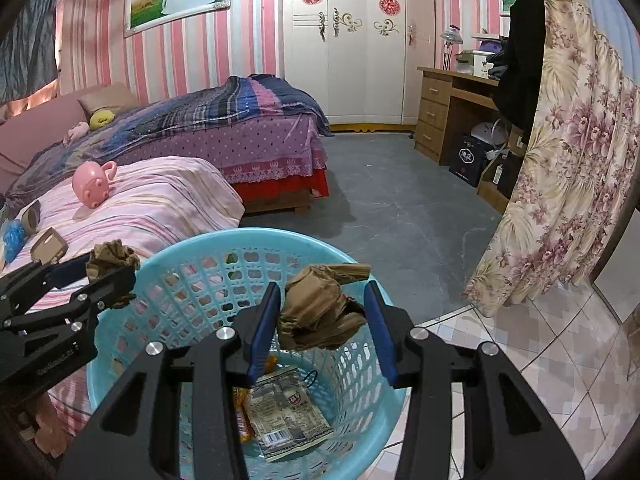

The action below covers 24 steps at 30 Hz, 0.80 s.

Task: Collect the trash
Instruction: 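Open the left gripper over the basket while the right gripper releases its paper, then move both grippers back over the bed toward the remaining items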

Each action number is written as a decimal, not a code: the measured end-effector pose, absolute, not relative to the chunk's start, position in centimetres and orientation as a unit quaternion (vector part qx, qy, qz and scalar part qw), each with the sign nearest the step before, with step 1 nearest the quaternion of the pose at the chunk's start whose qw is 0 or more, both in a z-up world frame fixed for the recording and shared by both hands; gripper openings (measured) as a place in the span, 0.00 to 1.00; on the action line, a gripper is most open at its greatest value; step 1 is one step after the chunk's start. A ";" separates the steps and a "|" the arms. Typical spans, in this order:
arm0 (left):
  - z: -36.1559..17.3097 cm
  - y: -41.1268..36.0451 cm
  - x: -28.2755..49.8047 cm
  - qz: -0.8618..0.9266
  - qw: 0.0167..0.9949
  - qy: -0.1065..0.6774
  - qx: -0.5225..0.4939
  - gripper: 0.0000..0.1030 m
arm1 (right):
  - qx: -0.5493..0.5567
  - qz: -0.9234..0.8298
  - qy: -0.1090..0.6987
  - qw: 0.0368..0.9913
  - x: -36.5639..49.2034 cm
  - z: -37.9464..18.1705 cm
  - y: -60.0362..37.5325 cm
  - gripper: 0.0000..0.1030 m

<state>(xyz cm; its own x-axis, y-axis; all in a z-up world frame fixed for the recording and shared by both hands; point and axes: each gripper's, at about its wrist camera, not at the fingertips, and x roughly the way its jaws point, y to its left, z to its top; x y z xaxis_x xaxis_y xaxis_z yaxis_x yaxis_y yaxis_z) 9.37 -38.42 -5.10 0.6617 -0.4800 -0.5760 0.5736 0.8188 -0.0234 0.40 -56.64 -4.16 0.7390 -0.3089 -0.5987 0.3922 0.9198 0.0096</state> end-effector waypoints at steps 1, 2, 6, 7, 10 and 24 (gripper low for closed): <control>-4.8 -38.1 9.3 -0.288 0.911 0.285 0.078 0.83 | 0.067 -0.188 0.308 0.930 0.5 -4.1 -56.5 0.42; -4.5 -37.8 9.1 -0.284 0.914 0.280 0.081 0.87 | 0.068 -0.187 0.308 0.930 0.5 -4.0 -56.4 0.42; -3.6 -36.4 8.5 -0.267 0.925 0.256 0.090 0.92 | 0.068 -0.189 0.296 0.934 0.8 -3.5 -55.7 0.58; -3.5 -35.8 8.4 -0.263 0.927 0.253 0.089 0.93 | 0.068 -0.190 0.295 0.934 0.8 -3.6 -55.9 0.65; -3.3 -34.0 8.2 -0.251 0.931 0.251 0.082 0.94 | 0.074 -0.194 0.288 0.935 1.0 -3.3 -55.2 0.73; -2.6 -22.7 8.9 -0.157 0.955 0.248 0.052 0.94 | 0.065 -0.172 0.276 0.943 3.3 -1.9 -51.7 0.81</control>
<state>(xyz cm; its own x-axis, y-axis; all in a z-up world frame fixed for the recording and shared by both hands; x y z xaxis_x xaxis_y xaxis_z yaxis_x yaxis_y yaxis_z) 8.89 -22.65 -2.56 0.8279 -0.2734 -0.4898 0.3254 0.9453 0.0224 3.33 -51.67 -1.86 0.7877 -0.2894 -0.5439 0.3612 0.9321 0.0272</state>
